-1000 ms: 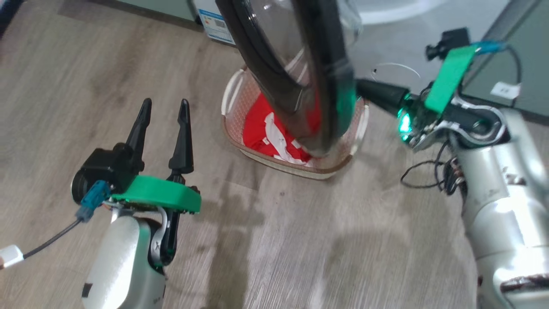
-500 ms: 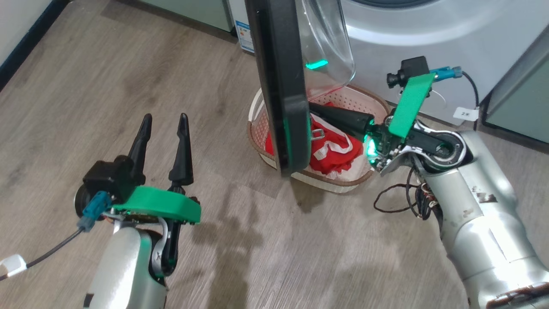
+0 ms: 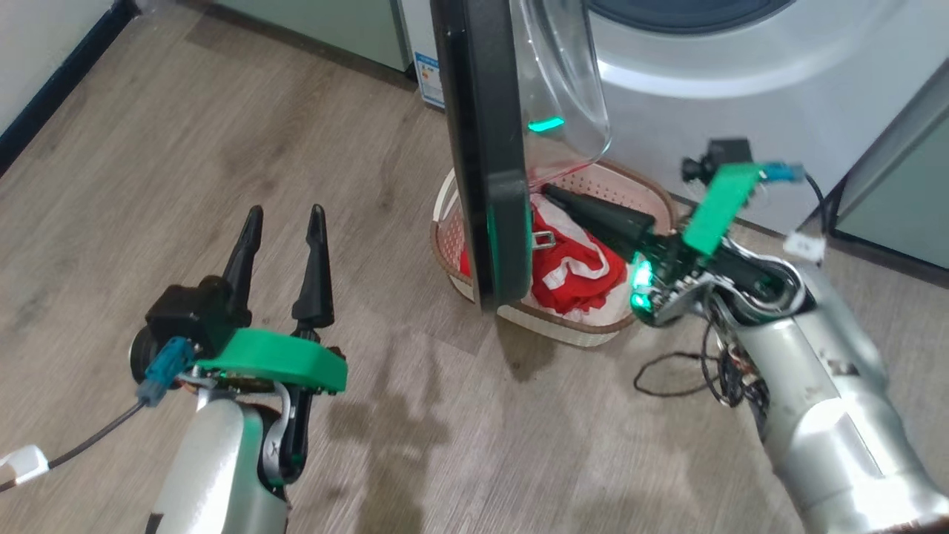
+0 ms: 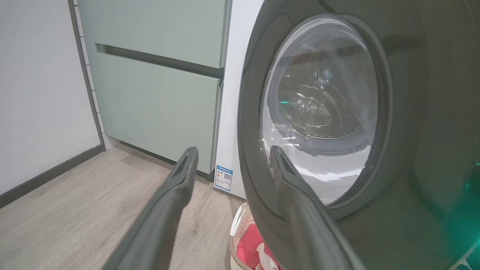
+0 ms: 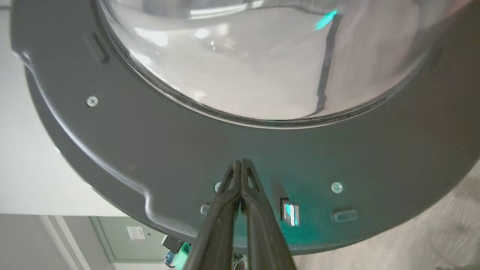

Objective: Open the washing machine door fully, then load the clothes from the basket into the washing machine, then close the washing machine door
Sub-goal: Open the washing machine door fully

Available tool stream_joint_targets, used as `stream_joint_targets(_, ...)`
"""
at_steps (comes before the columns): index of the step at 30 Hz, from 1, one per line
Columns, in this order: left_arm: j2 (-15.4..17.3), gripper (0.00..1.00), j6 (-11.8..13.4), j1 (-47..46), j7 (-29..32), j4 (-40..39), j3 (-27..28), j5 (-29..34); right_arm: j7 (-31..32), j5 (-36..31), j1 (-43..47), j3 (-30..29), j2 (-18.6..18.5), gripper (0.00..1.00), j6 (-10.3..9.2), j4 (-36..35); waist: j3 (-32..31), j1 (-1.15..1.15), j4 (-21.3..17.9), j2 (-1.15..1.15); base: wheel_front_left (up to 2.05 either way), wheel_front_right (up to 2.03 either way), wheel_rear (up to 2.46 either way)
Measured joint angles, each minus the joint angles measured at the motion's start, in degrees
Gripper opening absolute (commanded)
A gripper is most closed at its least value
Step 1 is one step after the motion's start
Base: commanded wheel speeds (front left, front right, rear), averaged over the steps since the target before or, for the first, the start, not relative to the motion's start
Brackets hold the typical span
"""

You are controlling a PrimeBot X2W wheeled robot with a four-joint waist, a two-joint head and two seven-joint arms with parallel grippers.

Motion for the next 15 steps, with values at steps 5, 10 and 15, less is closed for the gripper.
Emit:
stream_joint_targets(5, 0.02, 1.00, 0.07, 0.16, 0.00, 0.08, 0.36, 0.62, -0.82, 6.86, 5.38, -5.03, -0.07, 0.96, 0.00, -3.27, -0.62, 0.00, -1.35, 0.00, 0.00, 0.00, 0.00)
stream_joint_targets(10, 0.04, 1.00, 0.05, 0.63, 0.00, 0.08, 1.65, 1.15, -3.76, 8.91, 11.36, -7.98, -1.09, 1.00, 0.00, -8.99, -0.91, 0.00, -3.05, 0.00, 0.00, 0.00, 0.00)
stream_joint_targets(15, 0.07, 1.00, 0.00, 1.02, 0.00, 0.08, 2.10, 1.52, -7.09, 9.07, 16.90, -9.46, -1.65, 1.00, 0.00, -14.69, -1.31, 0.00, -4.08, 0.00, 0.00, 0.00, 0.00)
